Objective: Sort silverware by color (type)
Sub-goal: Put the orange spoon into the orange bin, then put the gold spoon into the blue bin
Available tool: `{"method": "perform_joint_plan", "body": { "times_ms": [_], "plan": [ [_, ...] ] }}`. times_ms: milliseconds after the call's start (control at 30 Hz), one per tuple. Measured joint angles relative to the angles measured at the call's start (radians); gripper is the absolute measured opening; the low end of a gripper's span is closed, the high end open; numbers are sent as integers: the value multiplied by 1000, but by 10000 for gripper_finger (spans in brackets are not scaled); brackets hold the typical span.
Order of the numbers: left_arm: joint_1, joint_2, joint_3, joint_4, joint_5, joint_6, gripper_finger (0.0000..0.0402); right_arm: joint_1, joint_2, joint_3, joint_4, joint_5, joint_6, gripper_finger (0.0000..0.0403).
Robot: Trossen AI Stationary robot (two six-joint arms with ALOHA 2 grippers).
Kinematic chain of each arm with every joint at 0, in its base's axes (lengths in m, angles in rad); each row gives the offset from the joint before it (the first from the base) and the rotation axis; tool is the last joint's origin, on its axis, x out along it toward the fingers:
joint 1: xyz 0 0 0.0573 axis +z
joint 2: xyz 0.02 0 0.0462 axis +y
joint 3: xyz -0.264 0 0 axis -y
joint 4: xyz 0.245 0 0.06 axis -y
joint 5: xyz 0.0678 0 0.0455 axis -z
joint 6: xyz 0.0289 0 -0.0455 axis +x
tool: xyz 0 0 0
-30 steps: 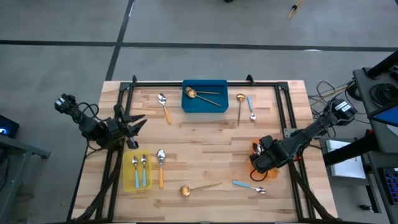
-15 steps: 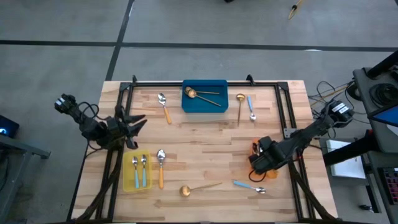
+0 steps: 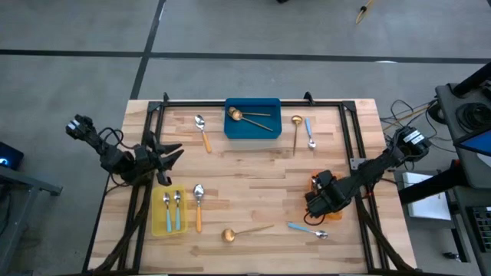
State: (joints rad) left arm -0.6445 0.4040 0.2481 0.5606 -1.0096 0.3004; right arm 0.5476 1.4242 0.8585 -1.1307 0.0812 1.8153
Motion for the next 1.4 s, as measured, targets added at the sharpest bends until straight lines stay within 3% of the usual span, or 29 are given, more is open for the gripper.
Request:
{"method": "perform_joint_plan", "body": {
  "times_ms": [400,800,1167,1267,1400],
  "plan": [
    [0,14,0,0,0,-4,75,2,1,0,31,76,13,31],
    [0,14,0,1,-1,-3,75,2,1,0,45,78,6,108],
    [0,40,0,0,-1,-37,75,-6,-43,128,30,52,-82,117],
    [0,59,0,1,-1,-57,75,-20,-52,210,32,111,-156,110],
    [0,88,0,0,-1,-84,75,-47,-49,326,40,269,-318,100]
  ]
}}
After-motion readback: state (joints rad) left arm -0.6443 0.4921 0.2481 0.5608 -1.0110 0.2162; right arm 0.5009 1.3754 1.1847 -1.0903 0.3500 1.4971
